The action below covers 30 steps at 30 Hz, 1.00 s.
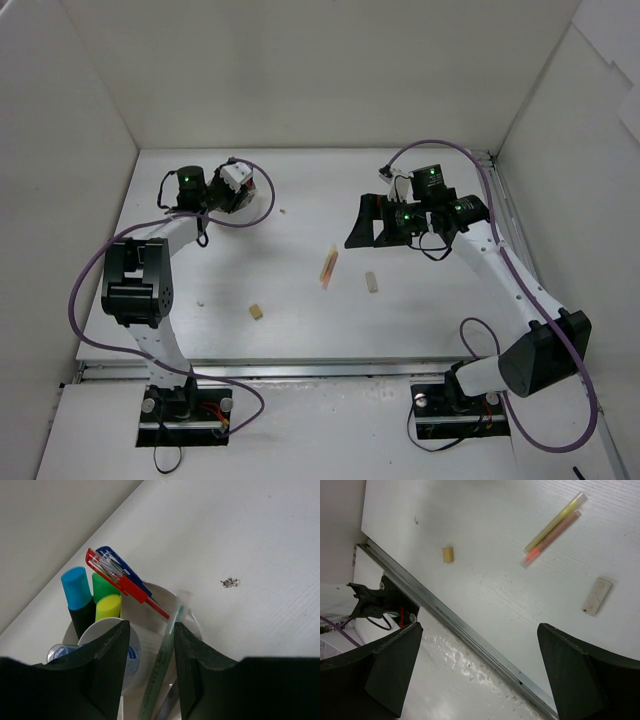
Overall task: Sort the stationery into containers
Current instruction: Place the pen in the storage box, then pick up the pen from the center of the board.
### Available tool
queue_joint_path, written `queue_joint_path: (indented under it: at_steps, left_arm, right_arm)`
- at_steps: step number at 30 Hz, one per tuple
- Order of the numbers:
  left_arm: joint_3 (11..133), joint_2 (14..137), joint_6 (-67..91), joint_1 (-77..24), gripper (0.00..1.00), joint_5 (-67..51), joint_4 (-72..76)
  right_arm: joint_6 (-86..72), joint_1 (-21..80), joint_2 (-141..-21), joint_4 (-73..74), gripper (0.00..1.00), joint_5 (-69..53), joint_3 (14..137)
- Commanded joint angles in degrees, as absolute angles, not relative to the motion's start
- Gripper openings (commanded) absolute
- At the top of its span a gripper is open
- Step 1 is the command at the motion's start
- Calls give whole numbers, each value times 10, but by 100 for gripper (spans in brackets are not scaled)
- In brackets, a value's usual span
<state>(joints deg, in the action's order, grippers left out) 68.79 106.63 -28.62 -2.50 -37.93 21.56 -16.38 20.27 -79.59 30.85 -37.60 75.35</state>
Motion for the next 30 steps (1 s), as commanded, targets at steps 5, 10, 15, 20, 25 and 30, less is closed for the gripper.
queue_joint_path:
  at_steps: [5, 10, 15, 20, 25, 30]
  left_arm:
    - [695, 991, -301, -20, 39, -416, 214]
    - [672, 959, -301, -20, 39, -415, 224]
    - [669, 934, -263, -10, 45, -434, 229]
    - [628, 863, -205, -10, 99, -455, 271]
    - [653, 775, -90, -10, 100, -393, 183]
    - [694, 734, 72, -10, 100, -360, 32]
  right_arm:
    - [-160, 200, -800, 288, 98, -396, 778]
    - [-160, 200, -794, 288, 98, -396, 771]
    - [-166, 201, -776, 288, 98, -382, 761]
    - [-190, 225, -772, 289, 98, -268, 751]
    - [-234, 293, -783, 273, 98, -49, 723]
    - [-277, 331, -783, 212, 98, 43, 666]
